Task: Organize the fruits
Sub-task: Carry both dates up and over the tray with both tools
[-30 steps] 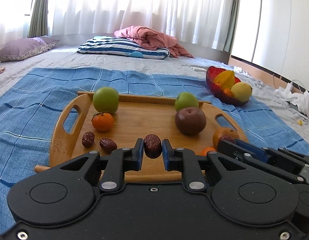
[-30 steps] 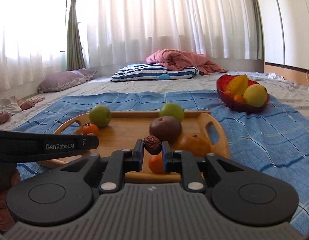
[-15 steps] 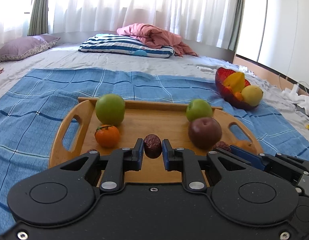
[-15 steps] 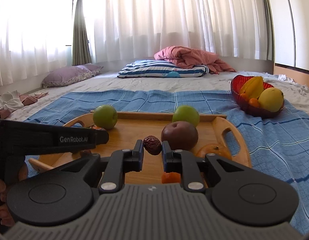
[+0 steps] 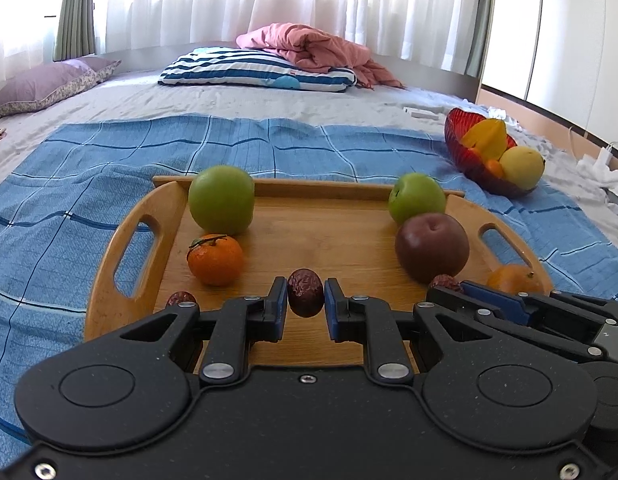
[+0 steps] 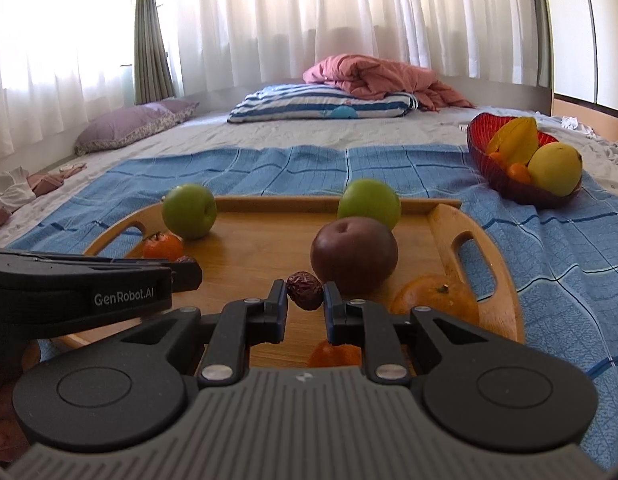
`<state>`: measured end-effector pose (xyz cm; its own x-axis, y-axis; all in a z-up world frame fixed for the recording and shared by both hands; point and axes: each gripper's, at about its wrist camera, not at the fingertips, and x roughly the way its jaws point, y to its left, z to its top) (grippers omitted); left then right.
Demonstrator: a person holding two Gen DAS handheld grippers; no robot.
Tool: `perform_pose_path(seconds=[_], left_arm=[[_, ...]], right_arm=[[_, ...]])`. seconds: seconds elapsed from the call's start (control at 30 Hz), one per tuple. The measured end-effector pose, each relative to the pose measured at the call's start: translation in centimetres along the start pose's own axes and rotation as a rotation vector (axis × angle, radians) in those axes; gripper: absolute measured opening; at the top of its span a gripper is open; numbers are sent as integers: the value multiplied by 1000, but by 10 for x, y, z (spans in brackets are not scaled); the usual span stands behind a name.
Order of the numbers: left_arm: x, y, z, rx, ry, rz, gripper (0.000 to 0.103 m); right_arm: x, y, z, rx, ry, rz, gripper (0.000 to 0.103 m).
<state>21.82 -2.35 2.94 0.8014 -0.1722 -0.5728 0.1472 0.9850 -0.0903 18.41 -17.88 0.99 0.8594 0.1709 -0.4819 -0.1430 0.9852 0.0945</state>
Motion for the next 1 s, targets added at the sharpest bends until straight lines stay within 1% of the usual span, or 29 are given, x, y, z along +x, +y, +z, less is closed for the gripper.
perform_pose_path(seconds=[0.27,0.47,1.0], left_arm=[[9,-2,0,10,22,11,19],[16,-1,0,-14,45,12,19],[25,0,-3,-29,65,24,19]], right_arm=[[9,0,0,-27,46,6,23],[15,1,4,-47,76,9,24],[21,3,5,-69,91,9,24]])
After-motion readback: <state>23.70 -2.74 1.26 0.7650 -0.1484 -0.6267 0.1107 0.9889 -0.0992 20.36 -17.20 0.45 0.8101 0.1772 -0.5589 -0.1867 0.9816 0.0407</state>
